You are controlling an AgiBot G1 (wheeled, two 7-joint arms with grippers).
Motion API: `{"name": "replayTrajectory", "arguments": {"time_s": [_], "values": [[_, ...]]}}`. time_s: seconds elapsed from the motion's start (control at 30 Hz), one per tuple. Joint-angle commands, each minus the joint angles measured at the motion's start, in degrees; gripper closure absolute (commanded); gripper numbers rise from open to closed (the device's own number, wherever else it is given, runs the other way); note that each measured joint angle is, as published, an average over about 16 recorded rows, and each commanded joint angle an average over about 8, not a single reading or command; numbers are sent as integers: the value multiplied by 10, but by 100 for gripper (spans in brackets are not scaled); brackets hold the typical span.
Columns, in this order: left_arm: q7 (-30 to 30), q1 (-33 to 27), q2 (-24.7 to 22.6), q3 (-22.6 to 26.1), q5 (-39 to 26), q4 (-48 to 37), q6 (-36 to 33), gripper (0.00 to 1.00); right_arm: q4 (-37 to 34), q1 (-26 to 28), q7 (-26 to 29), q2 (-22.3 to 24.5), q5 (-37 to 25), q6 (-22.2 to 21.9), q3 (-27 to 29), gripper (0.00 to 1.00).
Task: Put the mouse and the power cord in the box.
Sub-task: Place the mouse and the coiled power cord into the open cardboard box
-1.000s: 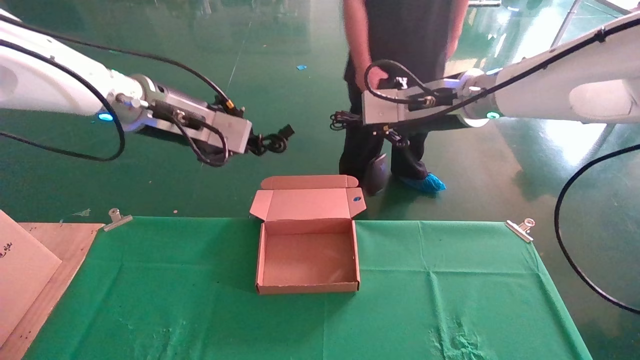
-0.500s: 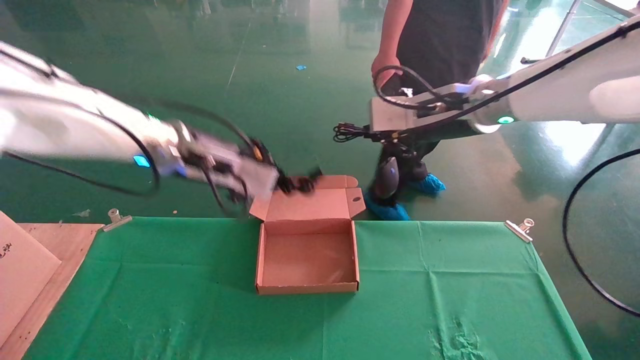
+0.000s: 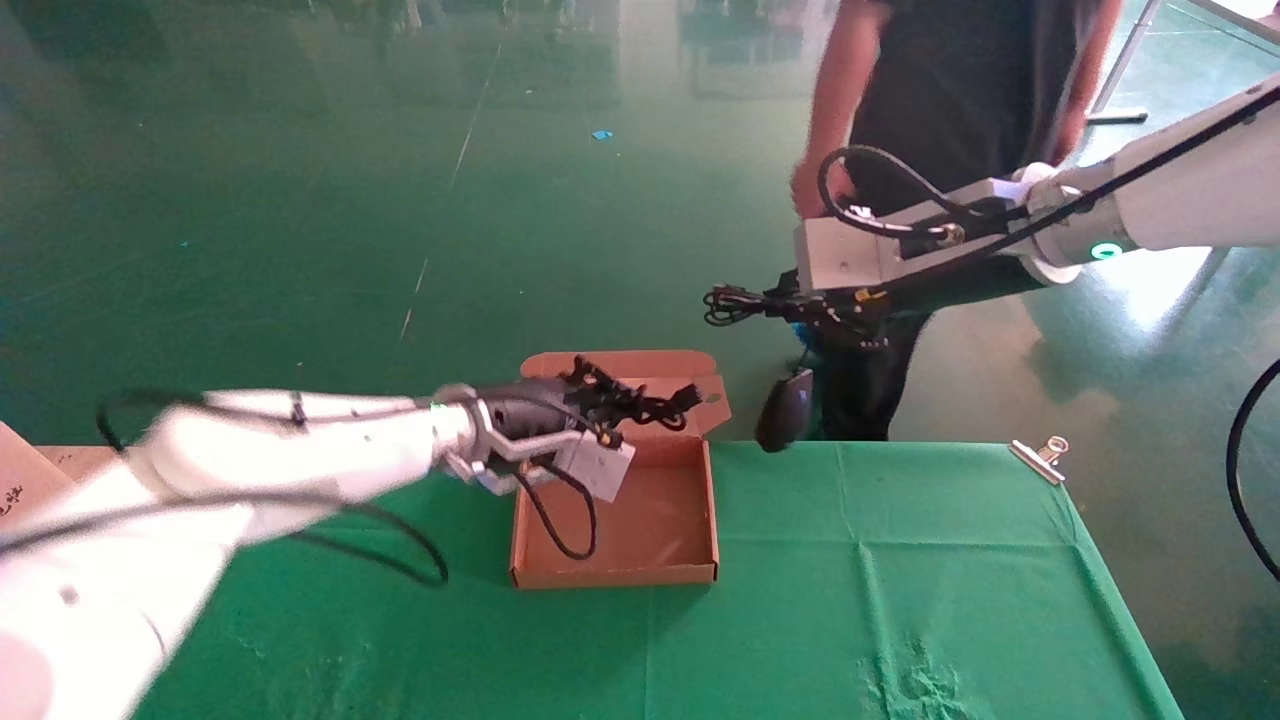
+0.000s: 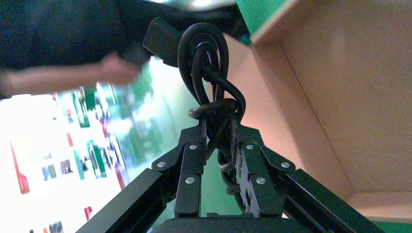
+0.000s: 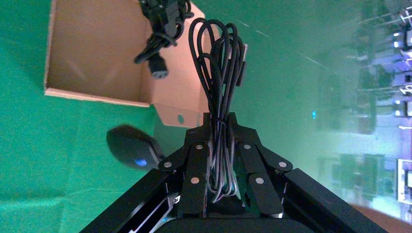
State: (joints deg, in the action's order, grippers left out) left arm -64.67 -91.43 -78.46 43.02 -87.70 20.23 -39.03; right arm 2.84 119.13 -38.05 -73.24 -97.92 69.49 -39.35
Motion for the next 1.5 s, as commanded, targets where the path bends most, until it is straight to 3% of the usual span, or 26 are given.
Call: {"name": "replayTrajectory", "arguments": {"time_s": [0.03, 0.47, 0.5, 0.53, 0.73, 0.8, 1.27, 1.5], "values": [[-7, 26, -1, 17, -1, 22, 51, 100, -4, -1, -5, 2, 0, 7, 0, 100], [36, 56, 2, 111, 28, 26, 88, 100, -22, -28, -19, 4, 7, -13, 5, 100], [37, 56, 2, 116, 31, 25, 88, 96, -22, -29, -20, 5, 7, -13, 5, 100], [37, 56, 2, 121, 34, 24, 86, 88, -23, -30, -21, 5, 7, -13, 5, 100], [36, 52, 3, 145, 52, 17, 77, 13, -25, -35, -26, 9, 7, -11, 5, 100], [36, 51, 3, 151, 58, 17, 79, 0, -26, -36, -27, 10, 8, -9, 5, 100], [30, 45, 3, 190, 99, 14, 86, 0, -27, -37, -29, 9, 12, 4, 8, 100], [18, 25, 15, 182, 147, 25, 43, 0, -23, -35, -26, -8, 16, 6, 11, 100]]}}
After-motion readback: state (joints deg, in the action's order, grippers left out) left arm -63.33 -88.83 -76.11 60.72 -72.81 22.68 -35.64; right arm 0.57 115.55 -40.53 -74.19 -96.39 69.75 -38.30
